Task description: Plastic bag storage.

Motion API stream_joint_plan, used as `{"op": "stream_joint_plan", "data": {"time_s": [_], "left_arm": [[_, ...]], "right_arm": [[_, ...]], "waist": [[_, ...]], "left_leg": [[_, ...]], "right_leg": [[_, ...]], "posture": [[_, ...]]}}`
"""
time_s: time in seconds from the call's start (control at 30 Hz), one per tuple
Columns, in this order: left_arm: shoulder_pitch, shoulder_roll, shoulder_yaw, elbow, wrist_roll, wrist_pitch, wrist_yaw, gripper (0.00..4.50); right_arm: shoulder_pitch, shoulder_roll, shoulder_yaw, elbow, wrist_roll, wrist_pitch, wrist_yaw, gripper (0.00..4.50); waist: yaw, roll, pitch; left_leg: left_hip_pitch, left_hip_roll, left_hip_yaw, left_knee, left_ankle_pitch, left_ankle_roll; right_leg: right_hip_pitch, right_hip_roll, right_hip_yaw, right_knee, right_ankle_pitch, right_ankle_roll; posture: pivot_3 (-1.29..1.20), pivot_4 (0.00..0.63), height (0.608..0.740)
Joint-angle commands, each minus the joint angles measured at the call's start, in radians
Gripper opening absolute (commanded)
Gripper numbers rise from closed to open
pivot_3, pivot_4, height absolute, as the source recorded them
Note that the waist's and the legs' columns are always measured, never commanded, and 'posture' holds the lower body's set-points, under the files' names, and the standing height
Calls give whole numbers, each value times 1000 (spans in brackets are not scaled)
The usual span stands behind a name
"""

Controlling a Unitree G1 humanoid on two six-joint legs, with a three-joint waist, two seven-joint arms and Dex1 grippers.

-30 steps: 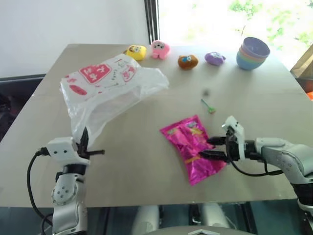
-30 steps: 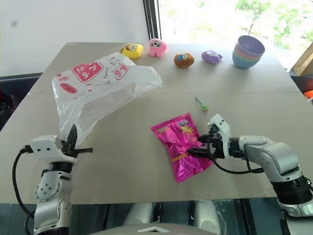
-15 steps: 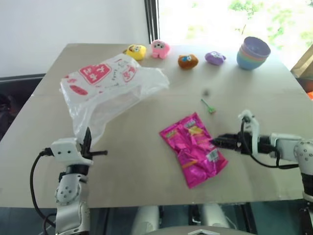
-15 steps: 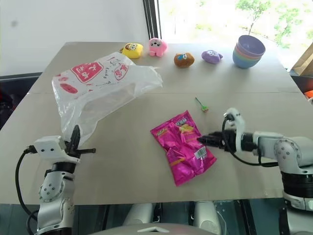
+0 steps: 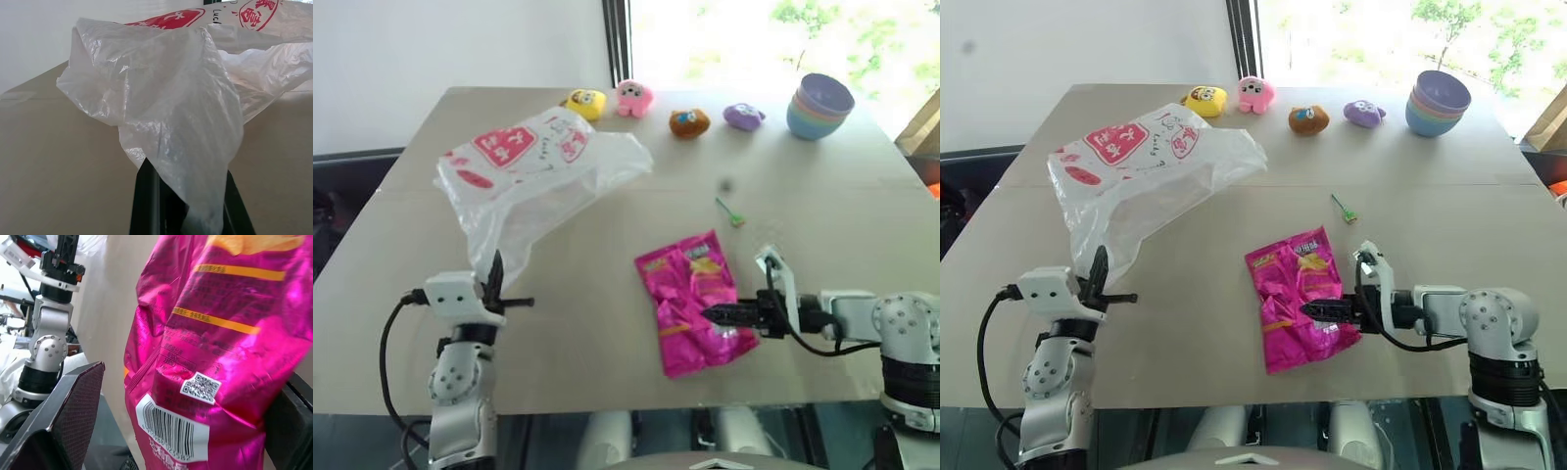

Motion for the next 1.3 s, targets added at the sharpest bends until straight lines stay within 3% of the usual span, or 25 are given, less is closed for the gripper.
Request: {"op": "stream_joint_plan", "data": {"time_s": [0.03,0.07,0.2,0.33,0.47,0.63,0.8,1.3], "left_arm": [[-9,5,-5,-10,8,-26,-2,0],[-10,4,-6,-10,10,-27,-2,0],[-14,4,-10,-9,11,-29,-1,0],[-24,6,-21,-14,3,-25,-16,0],[-30,-3,-63,-48,-37,-12,-70,0],[12,15,-219,-250,-217,118,-241,0],[67,70,-257,-356,-295,199,-314,0],[226,128,-312,-498,-415,252,-449,0]], "right_arm": [[-14,4,21,-20,-18,-42,-11,3976],[-14,4,26,-18,-21,-48,-11,3682],[-14,2,37,-16,-25,-67,-4,1692],[-33,9,31,-13,-3,-72,10,30],[-104,84,-24,1,113,-12,10,30],[-224,162,-38,109,124,-31,-24,30],[-369,218,-58,270,117,-70,-23,30],[-611,310,177,788,-218,-458,257,30]], "waist": [[0,0,0],[0,0,0],[0,0,0],[0,0,0],[-2,1,0],[-1,1,1],[-10,4,2],[-28,7,4]], "left_leg": [[0,0,0,0,0,0],[0,0,0,0,0,0],[0,0,0,0,0,0],[0,0,0,0,0,0],[-1,0,0,0,0,0],[-2,0,0,0,0,0],[-2,0,0,0,0,0],[-7,0,1,-1,0,0]], "right_leg": [[0,0,0,0,0,0],[0,0,0,0,0,0],[0,0,0,0,0,0],[0,0,0,0,0,0],[-1,0,0,0,0,0],[-1,0,0,0,0,0],[-2,1,1,0,0,0],[-8,2,1,1,0,0]], "posture": [[0,150,740],[0,150,740],[0,150,740],[0,150,740],[0,150,740],[0,150,740],[0,150,740],[0,150,740]]}}
